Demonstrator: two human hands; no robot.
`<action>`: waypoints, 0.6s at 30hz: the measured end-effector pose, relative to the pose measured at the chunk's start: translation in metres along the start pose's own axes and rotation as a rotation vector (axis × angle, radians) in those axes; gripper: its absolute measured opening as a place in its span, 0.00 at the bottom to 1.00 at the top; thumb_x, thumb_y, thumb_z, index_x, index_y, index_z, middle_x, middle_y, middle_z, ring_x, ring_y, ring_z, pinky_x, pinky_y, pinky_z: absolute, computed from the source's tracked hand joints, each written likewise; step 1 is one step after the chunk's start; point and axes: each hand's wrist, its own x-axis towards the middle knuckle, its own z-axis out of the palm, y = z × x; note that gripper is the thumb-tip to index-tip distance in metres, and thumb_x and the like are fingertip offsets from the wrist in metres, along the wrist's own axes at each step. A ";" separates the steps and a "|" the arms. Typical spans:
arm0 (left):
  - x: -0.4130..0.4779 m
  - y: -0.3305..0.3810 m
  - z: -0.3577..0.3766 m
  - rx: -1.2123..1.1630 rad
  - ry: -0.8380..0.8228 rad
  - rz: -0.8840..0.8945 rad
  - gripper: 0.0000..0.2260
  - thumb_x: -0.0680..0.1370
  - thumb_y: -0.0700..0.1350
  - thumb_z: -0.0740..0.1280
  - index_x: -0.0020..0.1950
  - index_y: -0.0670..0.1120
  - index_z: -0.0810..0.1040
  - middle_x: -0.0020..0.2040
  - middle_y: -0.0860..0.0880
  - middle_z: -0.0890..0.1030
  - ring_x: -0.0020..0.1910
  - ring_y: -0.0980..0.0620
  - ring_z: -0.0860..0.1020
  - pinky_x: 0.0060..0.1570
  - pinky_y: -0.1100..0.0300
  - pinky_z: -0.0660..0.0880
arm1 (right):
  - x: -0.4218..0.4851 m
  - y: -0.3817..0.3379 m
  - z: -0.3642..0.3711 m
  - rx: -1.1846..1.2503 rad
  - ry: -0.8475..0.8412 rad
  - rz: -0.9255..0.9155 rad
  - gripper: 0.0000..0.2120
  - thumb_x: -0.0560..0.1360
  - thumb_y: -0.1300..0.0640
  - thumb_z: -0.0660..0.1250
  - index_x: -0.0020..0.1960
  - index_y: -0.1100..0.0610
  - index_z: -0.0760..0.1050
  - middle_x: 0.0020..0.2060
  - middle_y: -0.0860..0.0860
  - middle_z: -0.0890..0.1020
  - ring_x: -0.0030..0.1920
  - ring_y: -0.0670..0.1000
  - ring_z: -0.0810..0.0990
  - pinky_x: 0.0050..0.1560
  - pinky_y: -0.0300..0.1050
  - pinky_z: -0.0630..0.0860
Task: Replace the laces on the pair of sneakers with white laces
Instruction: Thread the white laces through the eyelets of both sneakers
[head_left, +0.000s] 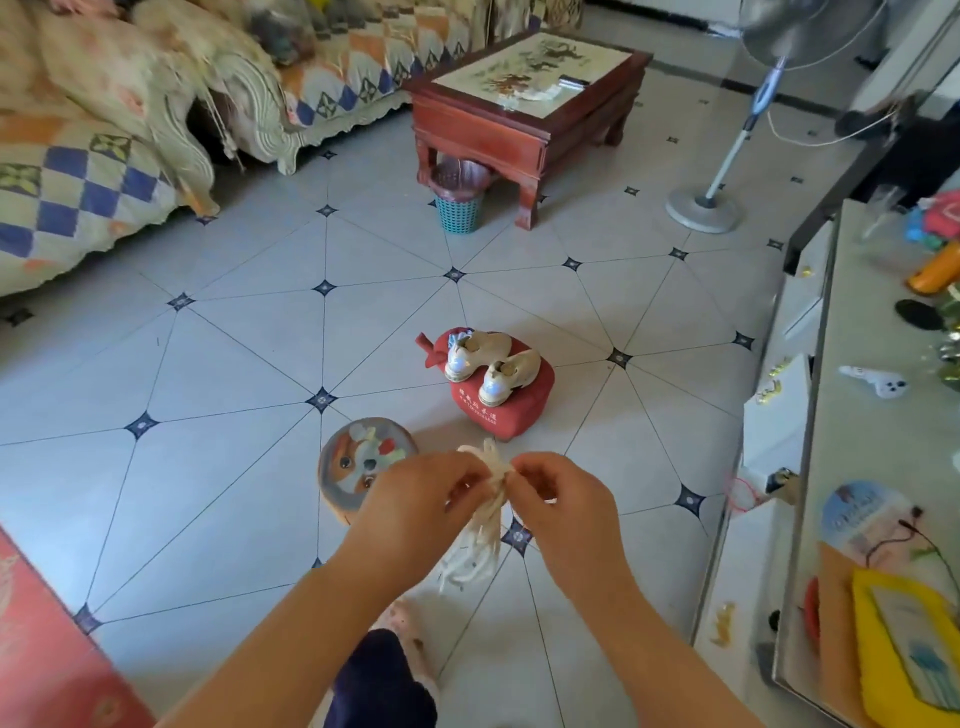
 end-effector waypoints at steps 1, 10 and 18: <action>0.011 -0.007 0.000 0.061 -0.013 0.003 0.10 0.77 0.54 0.62 0.49 0.51 0.80 0.42 0.54 0.81 0.38 0.60 0.74 0.44 0.71 0.67 | 0.009 -0.002 0.003 -0.098 0.004 -0.075 0.06 0.72 0.55 0.69 0.39 0.46 0.75 0.32 0.39 0.80 0.37 0.38 0.78 0.37 0.28 0.71; 0.129 -0.071 -0.017 0.245 0.017 0.107 0.11 0.68 0.47 0.72 0.31 0.47 0.71 0.27 0.52 0.74 0.28 0.56 0.66 0.26 0.71 0.53 | 0.132 -0.020 0.057 -0.502 0.002 -0.177 0.06 0.77 0.50 0.61 0.44 0.51 0.72 0.36 0.45 0.77 0.36 0.47 0.75 0.35 0.41 0.70; 0.215 -0.124 -0.057 -0.136 0.065 0.036 0.05 0.72 0.44 0.64 0.36 0.45 0.73 0.32 0.52 0.74 0.33 0.50 0.72 0.33 0.64 0.66 | 0.237 -0.059 0.096 0.629 -0.058 0.554 0.12 0.71 0.62 0.63 0.32 0.56 0.79 0.28 0.51 0.79 0.29 0.46 0.76 0.34 0.40 0.73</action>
